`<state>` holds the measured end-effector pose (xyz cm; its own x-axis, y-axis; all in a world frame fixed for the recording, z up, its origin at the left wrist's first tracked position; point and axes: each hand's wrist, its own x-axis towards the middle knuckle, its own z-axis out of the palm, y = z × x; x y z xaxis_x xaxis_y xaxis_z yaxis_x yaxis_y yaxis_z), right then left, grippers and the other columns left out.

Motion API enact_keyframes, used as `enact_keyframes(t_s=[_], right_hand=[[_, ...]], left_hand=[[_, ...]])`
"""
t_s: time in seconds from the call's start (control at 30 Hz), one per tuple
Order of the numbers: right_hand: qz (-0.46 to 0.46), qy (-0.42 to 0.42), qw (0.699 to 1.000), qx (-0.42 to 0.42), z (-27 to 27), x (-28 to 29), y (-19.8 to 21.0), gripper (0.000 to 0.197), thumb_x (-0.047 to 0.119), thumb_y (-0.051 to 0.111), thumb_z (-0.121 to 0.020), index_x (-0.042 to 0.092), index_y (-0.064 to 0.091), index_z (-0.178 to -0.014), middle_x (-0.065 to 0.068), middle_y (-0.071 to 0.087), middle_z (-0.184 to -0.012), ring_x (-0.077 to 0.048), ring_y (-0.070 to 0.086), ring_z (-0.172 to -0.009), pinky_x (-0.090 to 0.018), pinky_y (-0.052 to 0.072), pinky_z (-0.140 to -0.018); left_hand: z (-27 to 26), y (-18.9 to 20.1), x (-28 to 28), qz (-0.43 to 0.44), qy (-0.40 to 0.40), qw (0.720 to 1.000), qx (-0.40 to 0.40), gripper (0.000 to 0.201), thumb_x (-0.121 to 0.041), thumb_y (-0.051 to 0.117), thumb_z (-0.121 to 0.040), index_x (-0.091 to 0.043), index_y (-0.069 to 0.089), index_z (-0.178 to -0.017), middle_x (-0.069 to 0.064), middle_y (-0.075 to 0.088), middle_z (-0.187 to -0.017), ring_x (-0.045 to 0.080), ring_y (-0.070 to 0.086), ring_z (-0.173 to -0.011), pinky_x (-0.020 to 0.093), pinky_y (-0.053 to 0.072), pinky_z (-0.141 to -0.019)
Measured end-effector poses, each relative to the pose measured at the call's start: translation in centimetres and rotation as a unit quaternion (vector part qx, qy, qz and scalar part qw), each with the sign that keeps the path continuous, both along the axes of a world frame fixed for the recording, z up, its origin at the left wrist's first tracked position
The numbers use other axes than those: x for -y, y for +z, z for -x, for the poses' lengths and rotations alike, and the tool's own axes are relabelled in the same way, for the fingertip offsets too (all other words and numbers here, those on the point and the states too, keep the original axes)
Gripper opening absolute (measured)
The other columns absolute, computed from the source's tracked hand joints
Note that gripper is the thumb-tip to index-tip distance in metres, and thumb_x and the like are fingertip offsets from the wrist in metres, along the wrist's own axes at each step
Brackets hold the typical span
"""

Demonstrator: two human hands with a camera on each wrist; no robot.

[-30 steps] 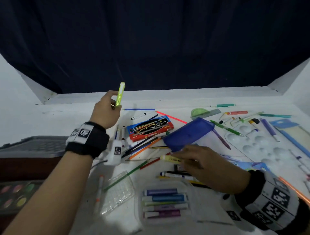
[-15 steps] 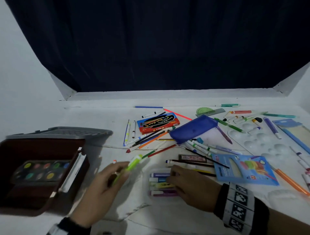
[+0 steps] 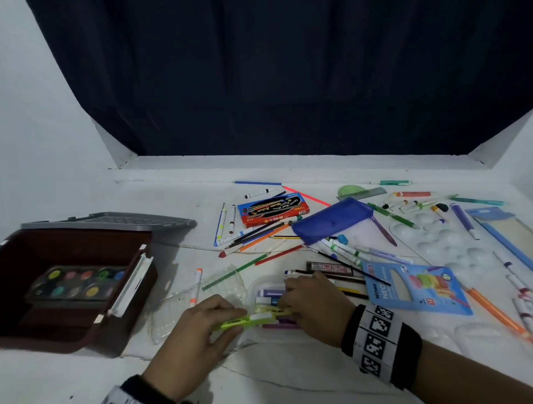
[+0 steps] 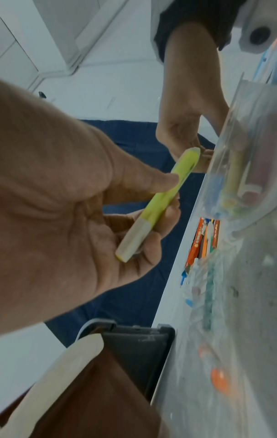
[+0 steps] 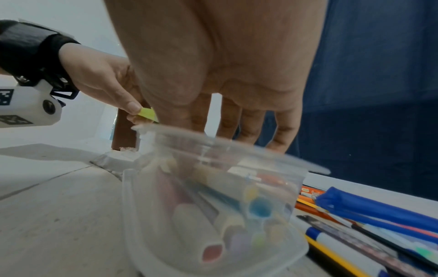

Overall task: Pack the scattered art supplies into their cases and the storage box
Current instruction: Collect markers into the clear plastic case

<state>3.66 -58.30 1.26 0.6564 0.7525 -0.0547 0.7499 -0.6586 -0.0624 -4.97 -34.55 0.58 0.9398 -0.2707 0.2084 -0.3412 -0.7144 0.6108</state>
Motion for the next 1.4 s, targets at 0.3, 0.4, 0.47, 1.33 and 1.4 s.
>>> enact_keyframes(t_s=[0.3,0.4,0.47,1.33,1.4], right_hand=[[-0.178,-0.097,0.978,-0.045,0.0,4.4,0.1,0.02,0.031,0.056,-0.092,0.029,0.066,-0.109,0.01,0.056,-0.109,-0.009,0.049,-0.103,-0.031,0.044,-0.091],[-0.226,-0.157,0.957,-0.089,0.0,6.4,-0.7,0.027,0.031,0.06,-0.091,0.031,0.062,-0.118,0.014,0.051,-0.117,-0.003,0.044,-0.11,-0.023,0.04,-0.095],[-0.223,-0.157,0.955,-0.115,0.0,7.0,-1.3,0.033,0.036,0.061,-0.091,0.031,0.057,-0.124,0.014,0.052,-0.122,-0.002,0.046,-0.113,-0.026,0.041,-0.098],[-0.21,-0.174,0.949,-0.156,0.6,5.9,-2.2,0.04,0.03,0.054,-0.097,0.028,0.043,-0.135,0.006,0.047,-0.128,-0.009,0.051,-0.103,-0.032,0.047,-0.09],[-0.208,-0.171,0.95,-0.157,0.6,5.9,-2.2,0.036,0.028,0.052,-0.098,0.027,0.045,-0.134,0.005,0.046,-0.127,-0.007,0.049,-0.097,-0.029,0.046,-0.089]], left_hand=[[-4.0,-1.0,3.6,-0.138,-0.081,0.987,0.028,0.024,-0.043,0.061,-0.086,-0.037,0.073,-0.106,-0.021,0.064,-0.099,0.004,0.058,-0.091,0.029,0.051,-0.078],[-4.9,-1.2,4.8,-0.176,-0.098,0.978,0.043,0.024,-0.047,0.062,-0.083,-0.037,0.074,-0.101,-0.019,0.068,-0.097,0.008,0.063,-0.087,0.033,0.054,-0.072],[-5.4,-1.3,5.7,-0.19,-0.101,0.976,0.033,0.028,-0.05,0.059,-0.085,-0.039,0.073,-0.106,-0.019,0.067,-0.102,0.008,0.062,-0.093,0.032,0.05,-0.078],[-6.1,-1.9,6.9,-0.129,-0.136,0.981,-0.04,0.059,-0.074,0.037,-0.087,-0.03,0.067,-0.112,-0.01,0.061,-0.107,0.008,0.057,-0.095,0.026,0.049,-0.084],[-6.0,-1.9,6.9,-0.125,-0.147,0.98,-0.04,0.068,-0.075,0.026,-0.088,-0.029,0.068,-0.115,-0.01,0.062,-0.11,0.007,0.058,-0.097,0.022,0.048,-0.086]])
